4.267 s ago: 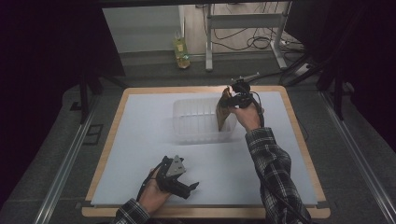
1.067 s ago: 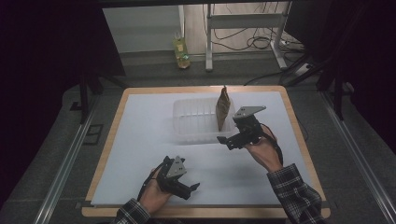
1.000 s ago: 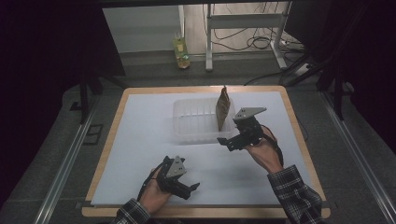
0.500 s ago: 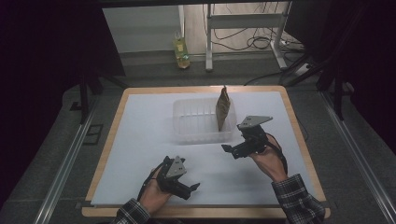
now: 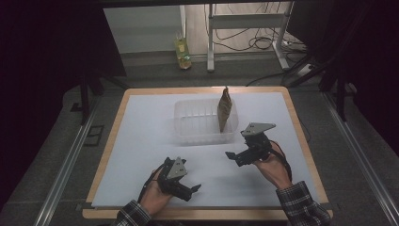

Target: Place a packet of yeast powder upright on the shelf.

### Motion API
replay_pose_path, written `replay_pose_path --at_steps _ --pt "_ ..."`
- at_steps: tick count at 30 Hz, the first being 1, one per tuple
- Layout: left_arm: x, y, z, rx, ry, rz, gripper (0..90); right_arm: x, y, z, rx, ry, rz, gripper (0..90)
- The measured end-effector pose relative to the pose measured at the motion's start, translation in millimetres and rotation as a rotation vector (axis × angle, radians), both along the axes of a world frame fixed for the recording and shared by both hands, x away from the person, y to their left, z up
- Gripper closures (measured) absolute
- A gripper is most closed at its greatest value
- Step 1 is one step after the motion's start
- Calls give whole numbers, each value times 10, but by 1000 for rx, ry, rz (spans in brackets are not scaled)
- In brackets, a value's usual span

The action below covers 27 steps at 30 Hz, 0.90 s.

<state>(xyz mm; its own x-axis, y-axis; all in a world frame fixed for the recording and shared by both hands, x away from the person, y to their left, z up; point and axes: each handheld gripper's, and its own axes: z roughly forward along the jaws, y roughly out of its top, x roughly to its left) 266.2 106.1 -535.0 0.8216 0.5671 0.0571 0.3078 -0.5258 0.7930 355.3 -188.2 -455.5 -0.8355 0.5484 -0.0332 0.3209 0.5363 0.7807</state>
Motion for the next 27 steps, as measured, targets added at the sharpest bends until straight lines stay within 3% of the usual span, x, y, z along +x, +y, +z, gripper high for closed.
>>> replay_pose_path --at_steps 13,27 --pt "-1 0 -4 -11 0 0 0 -174 -99 -35 3 15 1 0" --pt "-3 -3 -4 -15 -1 -14 4 -405 -333 -134 4 17 -18 0"
